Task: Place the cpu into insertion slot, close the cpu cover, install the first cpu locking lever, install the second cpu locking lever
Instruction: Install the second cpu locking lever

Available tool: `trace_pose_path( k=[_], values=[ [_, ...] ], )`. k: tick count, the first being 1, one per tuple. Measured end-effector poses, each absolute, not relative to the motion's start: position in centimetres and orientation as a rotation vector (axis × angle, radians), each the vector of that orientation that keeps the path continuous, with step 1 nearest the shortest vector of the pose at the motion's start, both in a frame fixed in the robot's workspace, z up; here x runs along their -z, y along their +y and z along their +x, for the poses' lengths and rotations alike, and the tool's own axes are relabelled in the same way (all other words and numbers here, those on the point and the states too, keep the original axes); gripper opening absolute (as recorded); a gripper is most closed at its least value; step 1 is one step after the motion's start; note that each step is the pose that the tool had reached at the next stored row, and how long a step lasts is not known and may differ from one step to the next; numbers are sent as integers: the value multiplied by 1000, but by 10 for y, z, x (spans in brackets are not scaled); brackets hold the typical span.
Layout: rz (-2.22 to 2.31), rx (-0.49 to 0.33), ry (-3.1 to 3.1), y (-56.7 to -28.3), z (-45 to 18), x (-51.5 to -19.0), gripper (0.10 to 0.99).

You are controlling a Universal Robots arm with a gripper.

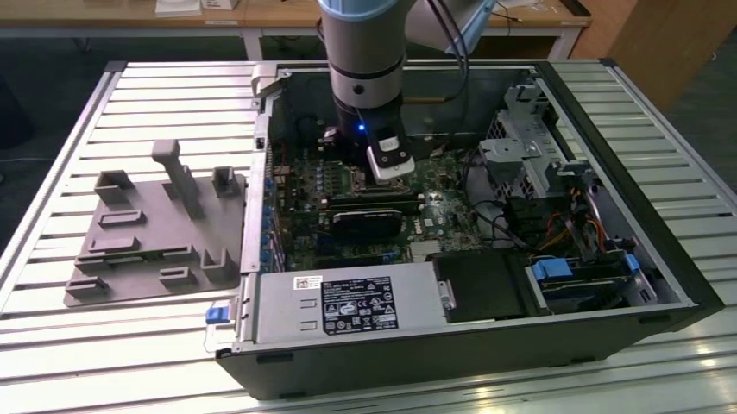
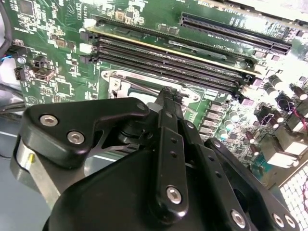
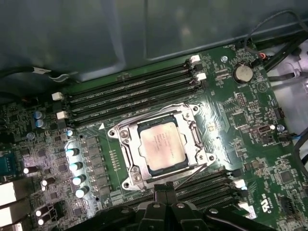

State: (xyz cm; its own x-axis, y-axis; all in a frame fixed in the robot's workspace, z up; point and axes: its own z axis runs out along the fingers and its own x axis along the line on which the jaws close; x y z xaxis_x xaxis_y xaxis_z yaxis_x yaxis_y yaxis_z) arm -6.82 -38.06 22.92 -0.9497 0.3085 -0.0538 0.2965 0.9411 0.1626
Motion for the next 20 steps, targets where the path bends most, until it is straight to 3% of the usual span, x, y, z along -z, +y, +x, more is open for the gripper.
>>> trace_pose_path(
  k=[7,20],
  values=[
    [475,-318,3018,-394,-69,-227,106],
    [479,-390,3016,-401,-74,-216,106]
  ],
)
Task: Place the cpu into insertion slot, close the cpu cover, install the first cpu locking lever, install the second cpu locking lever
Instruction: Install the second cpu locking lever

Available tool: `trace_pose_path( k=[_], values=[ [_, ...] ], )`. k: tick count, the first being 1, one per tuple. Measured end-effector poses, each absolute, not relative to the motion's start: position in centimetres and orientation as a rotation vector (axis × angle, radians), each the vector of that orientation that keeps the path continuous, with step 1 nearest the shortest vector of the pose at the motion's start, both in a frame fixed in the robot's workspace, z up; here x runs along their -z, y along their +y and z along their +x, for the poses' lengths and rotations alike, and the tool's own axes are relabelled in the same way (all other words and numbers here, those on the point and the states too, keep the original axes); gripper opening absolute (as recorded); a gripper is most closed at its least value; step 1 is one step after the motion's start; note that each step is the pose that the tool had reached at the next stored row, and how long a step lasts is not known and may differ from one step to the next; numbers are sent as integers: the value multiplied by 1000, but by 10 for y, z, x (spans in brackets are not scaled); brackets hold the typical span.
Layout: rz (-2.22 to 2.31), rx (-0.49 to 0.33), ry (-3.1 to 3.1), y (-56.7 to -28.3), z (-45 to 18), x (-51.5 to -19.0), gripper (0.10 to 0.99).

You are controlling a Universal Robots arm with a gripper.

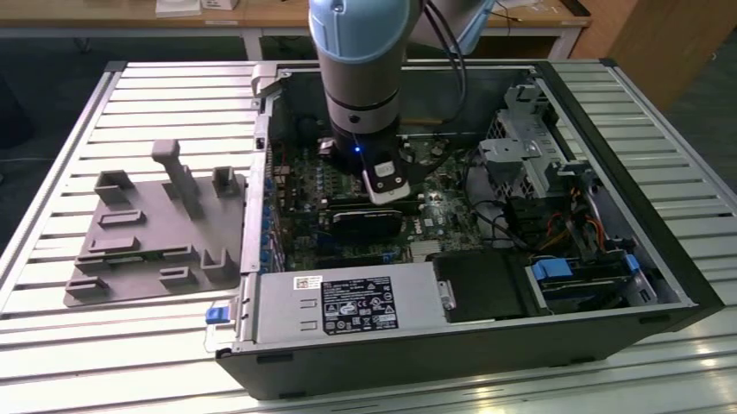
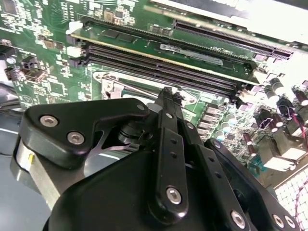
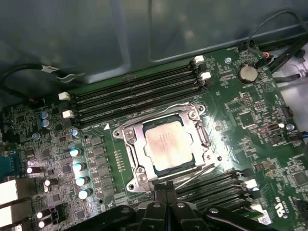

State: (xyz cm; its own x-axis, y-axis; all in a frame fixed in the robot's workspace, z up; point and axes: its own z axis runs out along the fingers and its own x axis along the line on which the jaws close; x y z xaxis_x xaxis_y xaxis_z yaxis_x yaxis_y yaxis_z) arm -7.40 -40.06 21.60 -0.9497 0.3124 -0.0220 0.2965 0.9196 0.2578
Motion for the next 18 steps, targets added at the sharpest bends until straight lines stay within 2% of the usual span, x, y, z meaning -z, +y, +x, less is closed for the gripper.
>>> trace_pose_path(
  k=[10,18],
  values=[
    [481,-440,3014,-402,-81,-207,106],
    [481,-445,3014,-409,-82,-206,106]
  ],
)
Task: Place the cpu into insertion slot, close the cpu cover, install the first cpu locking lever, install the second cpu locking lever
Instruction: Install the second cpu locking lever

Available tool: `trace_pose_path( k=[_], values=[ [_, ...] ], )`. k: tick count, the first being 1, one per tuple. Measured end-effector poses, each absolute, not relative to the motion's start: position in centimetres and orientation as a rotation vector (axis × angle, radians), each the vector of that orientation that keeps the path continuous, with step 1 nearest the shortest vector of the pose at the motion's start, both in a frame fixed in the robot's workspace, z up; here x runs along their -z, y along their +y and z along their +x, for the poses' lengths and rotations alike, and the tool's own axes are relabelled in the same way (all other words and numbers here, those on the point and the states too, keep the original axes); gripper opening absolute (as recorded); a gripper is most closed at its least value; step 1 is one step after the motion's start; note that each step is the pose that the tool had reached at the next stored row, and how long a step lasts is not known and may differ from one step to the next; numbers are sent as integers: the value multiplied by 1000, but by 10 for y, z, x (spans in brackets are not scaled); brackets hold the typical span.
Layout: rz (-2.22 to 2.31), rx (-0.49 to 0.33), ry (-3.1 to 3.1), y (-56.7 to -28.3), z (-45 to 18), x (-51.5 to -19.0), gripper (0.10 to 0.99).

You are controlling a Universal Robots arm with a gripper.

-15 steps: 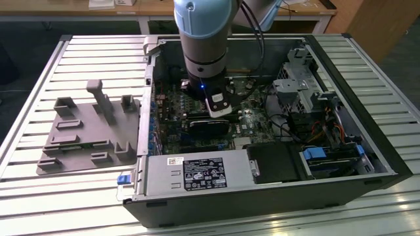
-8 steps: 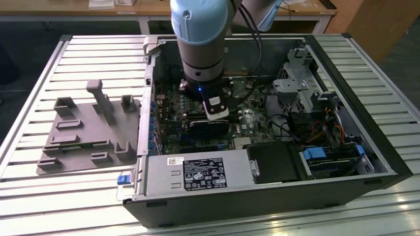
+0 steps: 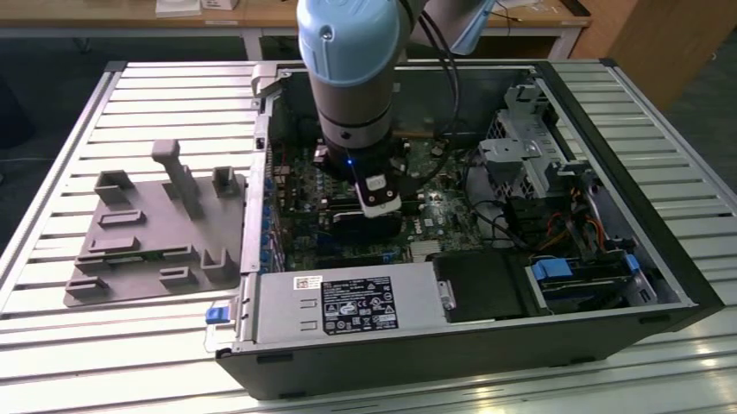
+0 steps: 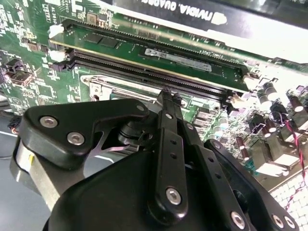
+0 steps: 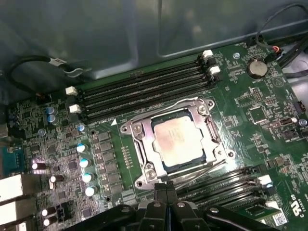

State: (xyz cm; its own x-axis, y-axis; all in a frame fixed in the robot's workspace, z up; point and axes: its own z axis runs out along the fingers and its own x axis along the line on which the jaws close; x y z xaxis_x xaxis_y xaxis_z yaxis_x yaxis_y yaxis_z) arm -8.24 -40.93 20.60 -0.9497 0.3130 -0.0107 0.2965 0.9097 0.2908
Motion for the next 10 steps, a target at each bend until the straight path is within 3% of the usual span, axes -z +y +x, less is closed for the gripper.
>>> trace_pose_path(
  k=[10],
  values=[
    [482,-498,3011,-411,-86,-201,106]
  ],
)
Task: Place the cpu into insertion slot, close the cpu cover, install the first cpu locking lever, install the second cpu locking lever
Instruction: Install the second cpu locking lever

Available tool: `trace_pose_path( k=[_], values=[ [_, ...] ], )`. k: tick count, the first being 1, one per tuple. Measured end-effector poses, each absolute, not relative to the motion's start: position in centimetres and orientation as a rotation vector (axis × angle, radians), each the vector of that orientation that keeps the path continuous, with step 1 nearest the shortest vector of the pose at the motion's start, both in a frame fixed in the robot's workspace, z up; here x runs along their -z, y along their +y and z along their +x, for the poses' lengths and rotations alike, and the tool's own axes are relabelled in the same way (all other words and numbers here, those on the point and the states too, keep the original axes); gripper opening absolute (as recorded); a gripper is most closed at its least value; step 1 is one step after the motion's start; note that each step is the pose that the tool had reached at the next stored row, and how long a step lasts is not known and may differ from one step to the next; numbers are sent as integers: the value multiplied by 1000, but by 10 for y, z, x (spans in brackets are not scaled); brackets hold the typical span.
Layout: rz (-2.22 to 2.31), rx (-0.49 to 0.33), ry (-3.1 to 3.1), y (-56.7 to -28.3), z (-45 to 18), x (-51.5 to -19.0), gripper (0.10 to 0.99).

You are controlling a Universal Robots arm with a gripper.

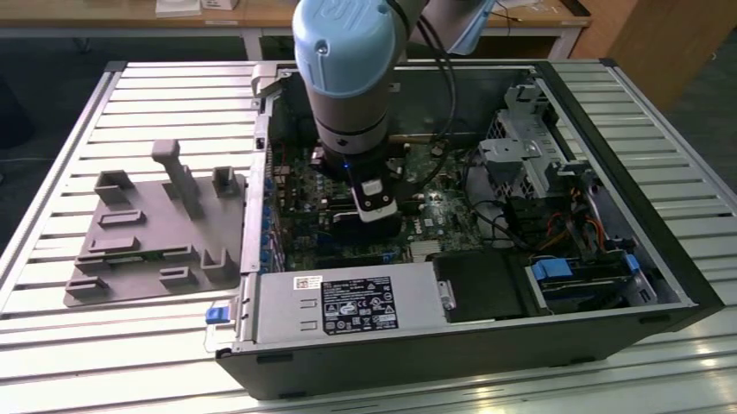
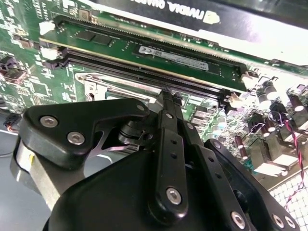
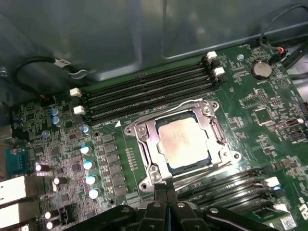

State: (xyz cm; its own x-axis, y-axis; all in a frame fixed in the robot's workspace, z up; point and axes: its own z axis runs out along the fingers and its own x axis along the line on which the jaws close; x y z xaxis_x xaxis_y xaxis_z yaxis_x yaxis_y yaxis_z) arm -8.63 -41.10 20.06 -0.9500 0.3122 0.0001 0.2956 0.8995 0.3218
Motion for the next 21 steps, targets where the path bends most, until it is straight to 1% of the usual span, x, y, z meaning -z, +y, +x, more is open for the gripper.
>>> trace_pose_path(
  k=[4,15,21],
  values=[
    [482,-518,3010,-411,-88,-198,106],
    [483,-526,3009,-411,-90,-193,106],
    [483,-556,3007,-411,-93,-189,106]
  ],
)
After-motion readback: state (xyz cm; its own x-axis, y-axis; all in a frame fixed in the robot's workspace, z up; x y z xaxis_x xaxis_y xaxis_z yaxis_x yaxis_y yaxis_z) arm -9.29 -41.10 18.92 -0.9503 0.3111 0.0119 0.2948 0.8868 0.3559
